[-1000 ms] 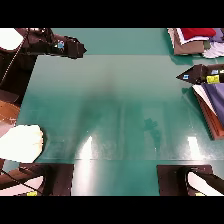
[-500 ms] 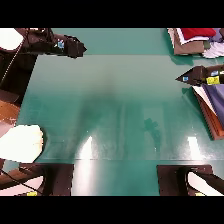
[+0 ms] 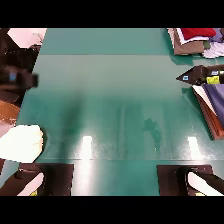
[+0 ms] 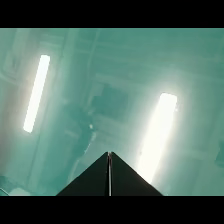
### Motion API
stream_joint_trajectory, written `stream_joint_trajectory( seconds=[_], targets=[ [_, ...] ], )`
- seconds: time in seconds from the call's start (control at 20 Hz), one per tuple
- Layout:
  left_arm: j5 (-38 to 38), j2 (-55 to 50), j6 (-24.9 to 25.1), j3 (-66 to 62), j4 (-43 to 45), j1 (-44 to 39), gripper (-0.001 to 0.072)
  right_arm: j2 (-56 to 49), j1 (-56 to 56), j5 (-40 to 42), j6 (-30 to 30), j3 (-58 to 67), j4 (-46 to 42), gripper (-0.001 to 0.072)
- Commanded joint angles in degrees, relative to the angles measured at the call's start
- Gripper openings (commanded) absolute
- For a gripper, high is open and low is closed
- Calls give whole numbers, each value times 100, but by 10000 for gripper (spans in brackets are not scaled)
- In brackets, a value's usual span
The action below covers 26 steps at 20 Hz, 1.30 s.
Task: Fold the shirts.
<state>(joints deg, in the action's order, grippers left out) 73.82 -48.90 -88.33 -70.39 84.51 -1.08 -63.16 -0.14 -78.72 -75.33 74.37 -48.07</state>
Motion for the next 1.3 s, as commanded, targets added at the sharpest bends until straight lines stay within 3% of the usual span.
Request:
stream_joint_trajectory(
  seconds=[0.0, 0.05, 0.1, 0.15, 0.25, 0.45, 0.7, 0.75, 0.85, 0.9, 1.1, 1.25],
  targets=[
    [603, 1259, -339, 1421, 603, 894, 23, 2, 4, 109, 4, 2, -4, 17],
    [837, 1440, -339, 1735, 680, 1104, 60, 2, 4, 122, 9, 2, -2, 17],
    [1064, 1552, -341, 2024, 780, 1268, 356, 2, 4, 118, 39, 4, -2, 17],
    [1178, 1565, -380, 2291, 911, 1381, 603, 2, 4, 116, 42, 2, -2, 17],
    [1163, 1558, -490, 2844, 1296, 1545, 622, 2, 4, 122, 44, 2, -2, 17],
    [372, 1556, -973, 3965, 1604, 1611, 623, 2, 4, 120, 109, 2, -4, 17],
    [-428, 1510, -1582, 4371, 1646, 1611, 620, 2, 4, 116, 129, 4, -2, 17],
    [-468, 1510, -1749, 4371, 1646, 1611, 571, 2, 4, 118, 129, 4, -2, 17],
    [-485, 1510, -1786, 4371, 1644, 1611, 64, 2, 4, 131, 129, 4, -2, 17],
    [-485, 1510, -1775, 4358, 1639, 1611, 21, 2, 4, 133, 129, 4, 0, 17],
    [-433, 1510, -1519, 3418, 1126, 1604, 19, 2, 2, 186, 129, 7, 26, 17],
    [-507, 1510, -719, 1945, -442, 1604, 18, 2, 4, 240, 127, 201, 57, 17]
  ],
)
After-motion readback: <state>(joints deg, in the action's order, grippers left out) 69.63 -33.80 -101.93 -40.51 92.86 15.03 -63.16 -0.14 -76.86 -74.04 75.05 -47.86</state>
